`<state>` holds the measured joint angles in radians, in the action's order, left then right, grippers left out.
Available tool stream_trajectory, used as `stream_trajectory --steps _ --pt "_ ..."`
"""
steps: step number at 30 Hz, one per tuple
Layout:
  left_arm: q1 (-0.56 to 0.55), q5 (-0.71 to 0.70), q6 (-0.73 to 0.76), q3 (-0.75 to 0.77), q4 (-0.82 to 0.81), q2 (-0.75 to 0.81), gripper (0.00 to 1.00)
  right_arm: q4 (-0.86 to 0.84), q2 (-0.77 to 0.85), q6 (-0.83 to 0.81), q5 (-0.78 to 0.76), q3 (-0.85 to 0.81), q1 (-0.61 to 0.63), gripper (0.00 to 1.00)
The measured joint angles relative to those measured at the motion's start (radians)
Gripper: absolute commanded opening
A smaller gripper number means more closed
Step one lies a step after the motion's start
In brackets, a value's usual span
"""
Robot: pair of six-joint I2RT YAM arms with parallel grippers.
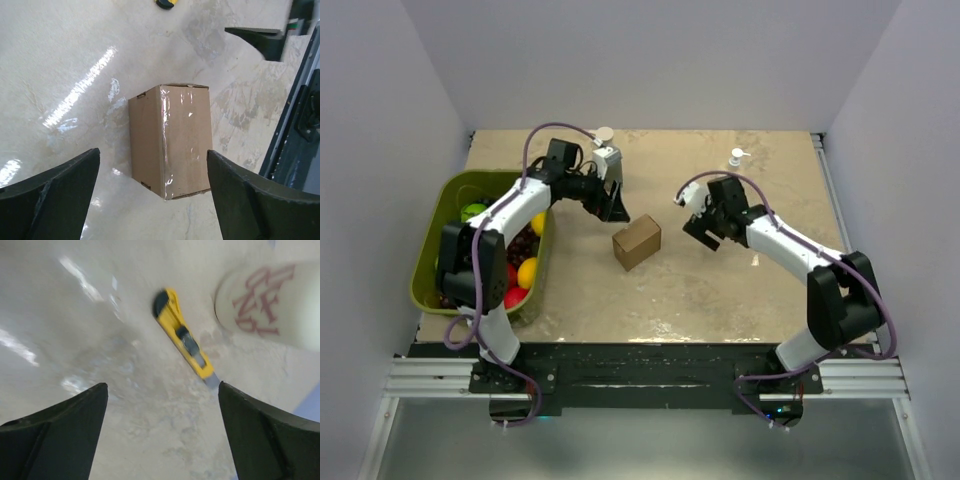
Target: Unpack the express box
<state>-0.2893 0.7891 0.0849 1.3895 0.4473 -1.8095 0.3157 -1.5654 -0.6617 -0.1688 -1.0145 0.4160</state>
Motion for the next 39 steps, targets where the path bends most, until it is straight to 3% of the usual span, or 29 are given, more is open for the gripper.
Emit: stream_trajectory --steps 6,13,20,26,32,39 --pt "0.0 -0.011 0.15 0.013 0.095 0.087 0.93 0.056 0.041 0.037 0.363 -0.146 0.004 0.99" --pt "0.006 -0.027 0.187 0.004 0.103 0.201 0.92 0.101 -0.099 -0.142 0.605 -0.298 0.052 0.99" --pt "0.082 -0.134 0.098 0.003 0.009 0.281 0.92 0.31 -0.277 -0.356 0.714 -0.491 0.117 0.99" --pt "0.185 -0.156 0.033 0.003 -0.051 0.29 0.92 0.448 -0.319 -0.488 0.738 -0.55 0.183 0.99" --pt "0.216 -0.15 0.026 0.003 -0.068 0.32 0.93 0.454 -0.362 -0.538 0.732 -0.581 0.212 0.99" --pt "0.221 -0.116 0.006 0.001 -0.097 0.348 0.92 0.419 -0.407 -0.589 0.703 -0.615 0.216 0.91"
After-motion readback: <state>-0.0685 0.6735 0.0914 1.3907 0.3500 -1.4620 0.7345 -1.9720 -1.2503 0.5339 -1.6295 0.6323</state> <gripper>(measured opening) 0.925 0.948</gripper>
